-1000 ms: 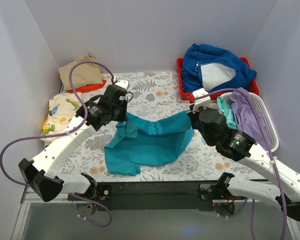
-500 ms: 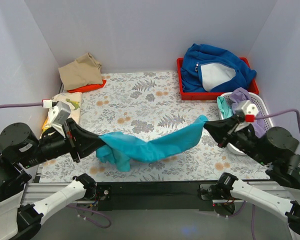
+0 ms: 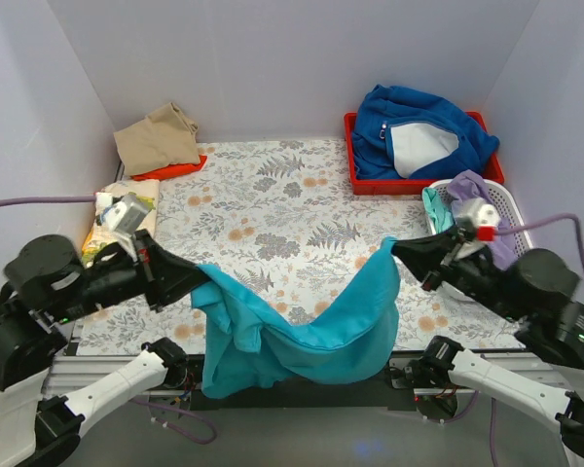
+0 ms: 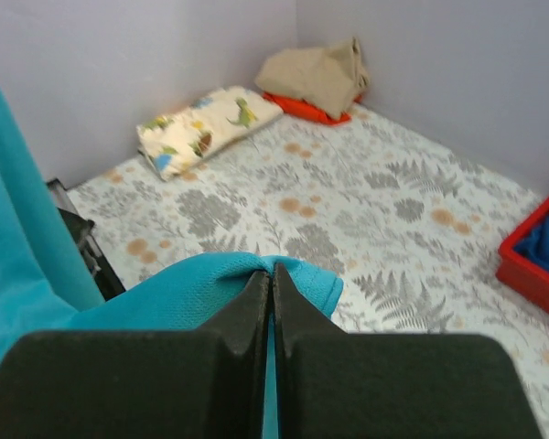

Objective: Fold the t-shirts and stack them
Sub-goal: Flatten the tshirt out

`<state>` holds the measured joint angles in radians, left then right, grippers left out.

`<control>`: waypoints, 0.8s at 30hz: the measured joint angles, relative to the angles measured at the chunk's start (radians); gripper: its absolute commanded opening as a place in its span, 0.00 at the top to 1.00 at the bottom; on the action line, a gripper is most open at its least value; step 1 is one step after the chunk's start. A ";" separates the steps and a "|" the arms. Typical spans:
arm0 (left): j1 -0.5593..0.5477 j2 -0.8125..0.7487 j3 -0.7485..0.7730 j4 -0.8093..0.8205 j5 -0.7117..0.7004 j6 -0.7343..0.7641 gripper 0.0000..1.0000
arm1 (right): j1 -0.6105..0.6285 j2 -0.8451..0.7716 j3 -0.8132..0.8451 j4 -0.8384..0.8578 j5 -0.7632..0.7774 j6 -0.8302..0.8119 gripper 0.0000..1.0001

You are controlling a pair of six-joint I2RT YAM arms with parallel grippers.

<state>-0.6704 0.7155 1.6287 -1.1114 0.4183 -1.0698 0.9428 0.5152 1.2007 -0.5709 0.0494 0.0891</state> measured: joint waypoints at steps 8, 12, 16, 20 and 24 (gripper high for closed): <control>0.000 0.243 -0.283 0.032 -0.350 0.031 1.00 | 0.000 0.211 -0.256 0.023 0.288 0.065 0.98; 0.007 0.465 -0.410 0.115 -0.466 0.080 1.00 | 0.000 0.290 -0.338 0.039 0.429 0.091 0.97; 0.062 0.649 -0.466 0.198 -0.559 0.137 1.00 | -0.025 0.361 -0.396 0.129 0.531 0.092 0.98; 0.150 0.783 -0.460 0.297 -0.626 0.198 1.00 | -0.144 0.488 -0.429 0.246 0.547 0.083 0.99; 0.225 0.938 -0.385 0.375 -0.690 0.275 1.00 | -0.311 0.625 -0.431 0.359 0.502 0.064 0.99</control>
<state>-0.4454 1.6531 1.2434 -0.7361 -0.2722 -0.7952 0.6323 1.1400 0.7700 -0.2123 0.5518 0.1535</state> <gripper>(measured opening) 0.013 0.020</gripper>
